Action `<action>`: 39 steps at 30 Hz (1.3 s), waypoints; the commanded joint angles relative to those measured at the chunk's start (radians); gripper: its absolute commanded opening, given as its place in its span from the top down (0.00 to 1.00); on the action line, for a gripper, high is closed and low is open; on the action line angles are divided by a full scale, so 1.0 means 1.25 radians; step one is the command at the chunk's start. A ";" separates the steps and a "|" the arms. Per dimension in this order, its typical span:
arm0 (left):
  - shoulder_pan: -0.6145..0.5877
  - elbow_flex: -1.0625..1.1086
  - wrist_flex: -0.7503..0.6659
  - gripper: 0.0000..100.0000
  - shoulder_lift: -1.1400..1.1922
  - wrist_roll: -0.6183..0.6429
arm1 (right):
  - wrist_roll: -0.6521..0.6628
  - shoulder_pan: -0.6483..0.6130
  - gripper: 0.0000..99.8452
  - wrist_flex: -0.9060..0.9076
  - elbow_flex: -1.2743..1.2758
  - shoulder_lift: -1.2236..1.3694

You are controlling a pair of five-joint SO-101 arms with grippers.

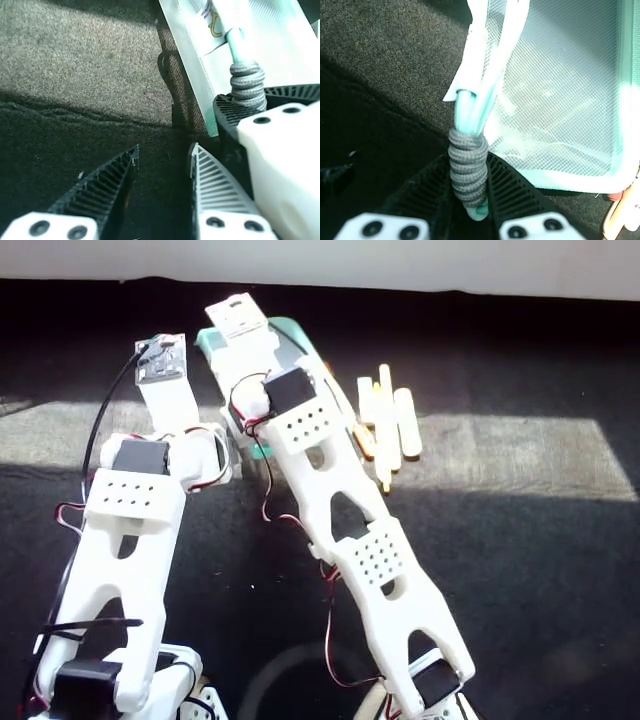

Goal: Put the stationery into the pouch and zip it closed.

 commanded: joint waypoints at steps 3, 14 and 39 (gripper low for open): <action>0.017 0.060 -0.107 0.82 -0.004 0.004 | -0.011 0.002 0.99 0.004 -0.036 -0.013; -0.185 0.207 -0.147 0.82 -0.007 0.002 | -0.011 0.024 0.99 0.009 -0.024 0.018; -0.226 0.213 -0.150 0.82 -0.007 -0.056 | 0.052 0.013 0.99 -0.048 0.835 -0.454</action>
